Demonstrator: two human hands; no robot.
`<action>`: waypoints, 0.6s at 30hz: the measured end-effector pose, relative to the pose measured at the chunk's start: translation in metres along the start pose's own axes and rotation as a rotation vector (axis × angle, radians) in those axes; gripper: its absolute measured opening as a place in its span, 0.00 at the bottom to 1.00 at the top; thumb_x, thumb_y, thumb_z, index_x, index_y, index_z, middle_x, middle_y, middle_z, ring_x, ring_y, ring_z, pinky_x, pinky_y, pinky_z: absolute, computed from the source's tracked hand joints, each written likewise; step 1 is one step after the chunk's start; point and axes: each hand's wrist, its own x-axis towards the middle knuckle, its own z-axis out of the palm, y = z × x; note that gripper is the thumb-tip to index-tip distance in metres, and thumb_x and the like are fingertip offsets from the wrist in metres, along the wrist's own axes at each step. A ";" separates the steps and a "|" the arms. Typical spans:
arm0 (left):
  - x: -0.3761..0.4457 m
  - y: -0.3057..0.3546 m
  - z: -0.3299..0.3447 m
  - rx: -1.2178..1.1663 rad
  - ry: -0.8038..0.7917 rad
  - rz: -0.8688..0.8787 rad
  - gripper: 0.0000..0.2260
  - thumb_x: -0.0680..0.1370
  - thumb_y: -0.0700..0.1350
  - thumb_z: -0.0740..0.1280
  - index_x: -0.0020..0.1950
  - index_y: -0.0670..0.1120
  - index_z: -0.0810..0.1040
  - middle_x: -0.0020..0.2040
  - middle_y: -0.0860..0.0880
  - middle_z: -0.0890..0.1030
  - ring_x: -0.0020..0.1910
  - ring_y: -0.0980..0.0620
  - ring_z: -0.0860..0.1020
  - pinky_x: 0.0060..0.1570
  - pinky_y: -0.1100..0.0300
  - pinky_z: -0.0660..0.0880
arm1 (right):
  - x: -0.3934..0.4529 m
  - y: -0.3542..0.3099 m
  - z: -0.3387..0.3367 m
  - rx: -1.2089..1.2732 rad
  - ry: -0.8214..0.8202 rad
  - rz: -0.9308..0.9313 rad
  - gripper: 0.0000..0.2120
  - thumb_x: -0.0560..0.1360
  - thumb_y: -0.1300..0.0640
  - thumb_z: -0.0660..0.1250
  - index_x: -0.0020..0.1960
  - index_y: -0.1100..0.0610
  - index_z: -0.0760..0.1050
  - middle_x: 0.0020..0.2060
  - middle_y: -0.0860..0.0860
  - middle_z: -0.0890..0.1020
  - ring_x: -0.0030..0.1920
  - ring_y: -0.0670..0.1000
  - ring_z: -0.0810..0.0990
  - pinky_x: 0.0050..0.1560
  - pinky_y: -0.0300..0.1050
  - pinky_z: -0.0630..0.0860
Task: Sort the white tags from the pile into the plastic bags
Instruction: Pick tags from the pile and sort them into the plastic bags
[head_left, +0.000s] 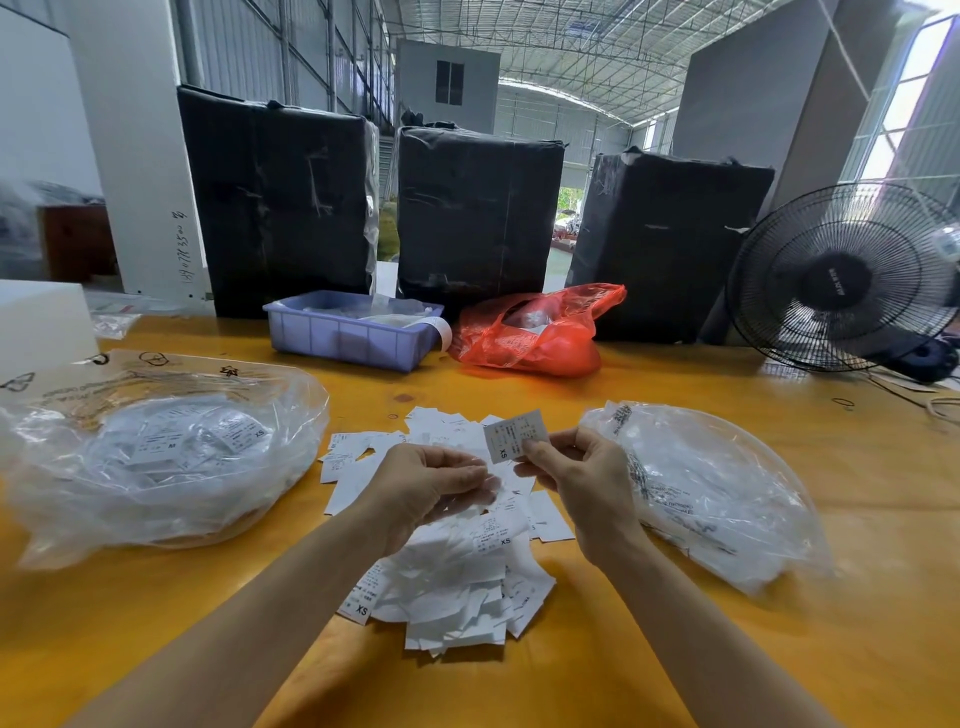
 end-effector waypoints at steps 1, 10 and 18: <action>0.000 0.000 0.000 0.002 0.001 0.003 0.07 0.69 0.31 0.71 0.45 0.35 0.80 0.41 0.37 0.84 0.38 0.46 0.84 0.46 0.58 0.80 | 0.000 0.000 0.000 0.017 0.006 0.000 0.03 0.73 0.65 0.70 0.43 0.62 0.75 0.36 0.55 0.84 0.33 0.50 0.84 0.38 0.40 0.78; -0.002 0.002 0.001 0.001 0.007 0.019 0.05 0.71 0.32 0.70 0.47 0.36 0.80 0.40 0.39 0.84 0.35 0.48 0.84 0.32 0.65 0.79 | 0.001 0.003 0.001 -0.021 -0.019 -0.012 0.05 0.73 0.66 0.70 0.43 0.66 0.75 0.36 0.57 0.84 0.32 0.51 0.83 0.33 0.37 0.75; -0.004 0.003 0.002 -0.026 -0.010 0.017 0.04 0.75 0.34 0.67 0.48 0.37 0.80 0.40 0.40 0.85 0.37 0.48 0.84 0.33 0.64 0.79 | 0.000 0.004 0.000 -0.047 -0.091 0.001 0.04 0.72 0.68 0.69 0.45 0.64 0.75 0.37 0.56 0.84 0.32 0.49 0.83 0.32 0.33 0.74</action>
